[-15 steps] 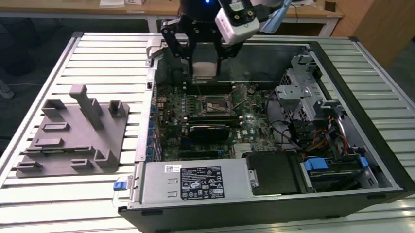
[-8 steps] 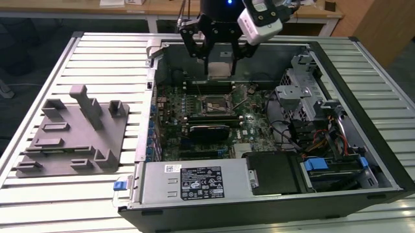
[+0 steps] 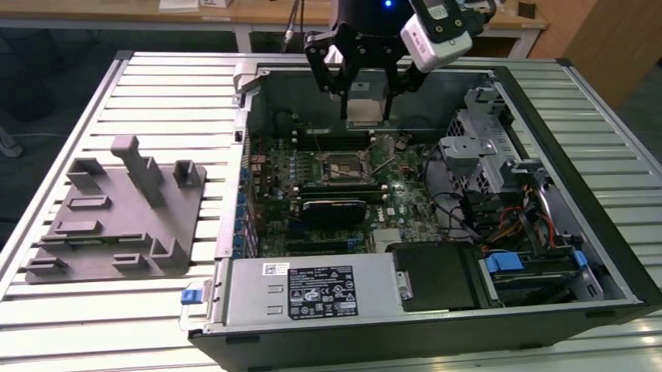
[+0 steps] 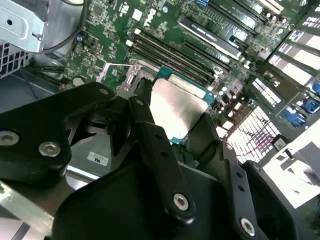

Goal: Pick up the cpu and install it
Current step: 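Pick up the cpu and move it towards the insertion slot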

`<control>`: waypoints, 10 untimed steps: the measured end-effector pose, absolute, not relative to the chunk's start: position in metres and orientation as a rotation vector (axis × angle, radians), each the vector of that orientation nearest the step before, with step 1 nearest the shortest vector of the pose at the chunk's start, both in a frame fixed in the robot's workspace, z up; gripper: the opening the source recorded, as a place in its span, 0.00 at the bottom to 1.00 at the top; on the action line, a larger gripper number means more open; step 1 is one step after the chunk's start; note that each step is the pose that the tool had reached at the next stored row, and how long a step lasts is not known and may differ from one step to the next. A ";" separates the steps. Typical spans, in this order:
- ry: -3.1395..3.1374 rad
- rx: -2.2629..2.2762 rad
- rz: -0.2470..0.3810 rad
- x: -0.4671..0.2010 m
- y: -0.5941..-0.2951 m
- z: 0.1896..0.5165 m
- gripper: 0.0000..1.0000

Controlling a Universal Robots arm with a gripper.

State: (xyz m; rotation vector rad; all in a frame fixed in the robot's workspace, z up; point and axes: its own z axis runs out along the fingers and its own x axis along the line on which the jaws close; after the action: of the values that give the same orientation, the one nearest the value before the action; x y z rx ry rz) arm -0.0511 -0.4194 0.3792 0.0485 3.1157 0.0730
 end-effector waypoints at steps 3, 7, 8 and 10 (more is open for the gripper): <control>3.116 0.048 0.073 -0.051 -0.419 0.379 0.55; 3.116 0.048 0.073 -0.051 -0.419 0.379 0.55; 3.116 0.048 0.073 -0.051 -0.418 0.379 0.55; 3.116 0.048 0.072 -0.050 -0.417 0.378 0.55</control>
State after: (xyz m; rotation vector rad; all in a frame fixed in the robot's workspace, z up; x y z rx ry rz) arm -0.0504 -0.4170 0.3784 0.0484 3.1158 0.0724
